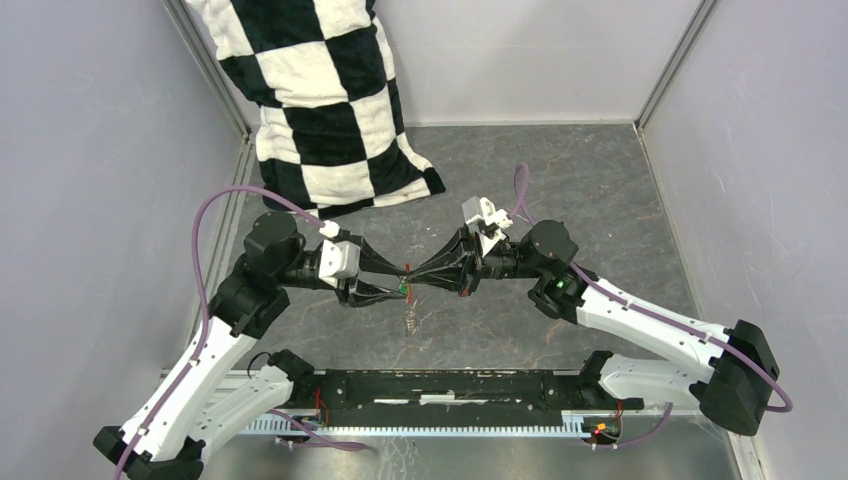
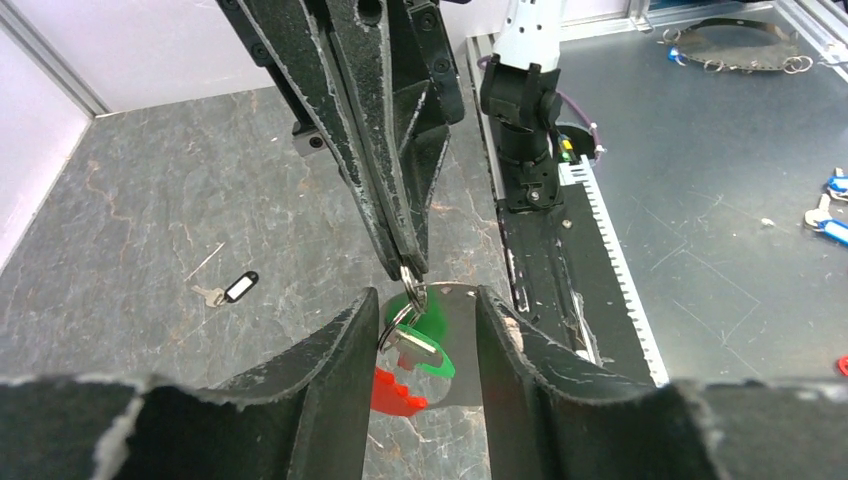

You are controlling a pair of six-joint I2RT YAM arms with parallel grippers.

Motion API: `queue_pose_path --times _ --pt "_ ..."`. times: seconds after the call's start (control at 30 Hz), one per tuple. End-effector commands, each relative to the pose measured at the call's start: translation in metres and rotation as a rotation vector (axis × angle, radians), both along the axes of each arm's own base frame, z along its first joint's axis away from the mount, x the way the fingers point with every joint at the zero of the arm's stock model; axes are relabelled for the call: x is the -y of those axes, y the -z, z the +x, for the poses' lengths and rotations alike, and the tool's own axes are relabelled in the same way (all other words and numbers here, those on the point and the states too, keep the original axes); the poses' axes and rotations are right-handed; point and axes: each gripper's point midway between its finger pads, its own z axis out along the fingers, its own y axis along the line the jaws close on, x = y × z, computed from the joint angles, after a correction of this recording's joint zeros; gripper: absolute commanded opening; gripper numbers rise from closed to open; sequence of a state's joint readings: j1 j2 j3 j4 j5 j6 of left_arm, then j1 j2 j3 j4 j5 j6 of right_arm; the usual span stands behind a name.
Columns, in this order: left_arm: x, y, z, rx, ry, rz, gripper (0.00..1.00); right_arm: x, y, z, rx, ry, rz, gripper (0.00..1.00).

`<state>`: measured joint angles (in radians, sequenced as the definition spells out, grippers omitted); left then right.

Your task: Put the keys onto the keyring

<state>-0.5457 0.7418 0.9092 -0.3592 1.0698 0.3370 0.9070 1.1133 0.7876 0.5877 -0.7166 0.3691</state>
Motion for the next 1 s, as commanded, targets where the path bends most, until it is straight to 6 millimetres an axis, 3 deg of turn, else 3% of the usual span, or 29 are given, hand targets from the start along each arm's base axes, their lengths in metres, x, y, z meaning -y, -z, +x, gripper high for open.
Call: queue_pose_path --times 0.0,0.33,0.57,0.87,0.97 --pt "0.0 -0.012 0.003 -0.003 -0.04 -0.034 0.45 0.005 -0.018 0.001 0.055 0.02 0.056 0.0" --pt "0.001 -0.002 0.005 -0.058 -0.049 -0.023 0.03 0.006 -0.022 -0.002 0.056 0.01 0.067 0.0" --pt "0.003 0.0 0.008 -0.103 -0.048 0.003 0.02 0.004 -0.015 -0.007 0.053 -0.03 0.012 0.01" --pt "-0.001 0.005 0.003 -0.067 0.0 0.086 0.02 0.009 0.006 0.003 0.129 -0.018 -0.29 0.37" --pt "-0.003 0.007 0.005 -0.055 0.002 0.125 0.02 0.011 0.015 0.007 0.154 -0.028 -0.393 0.39"
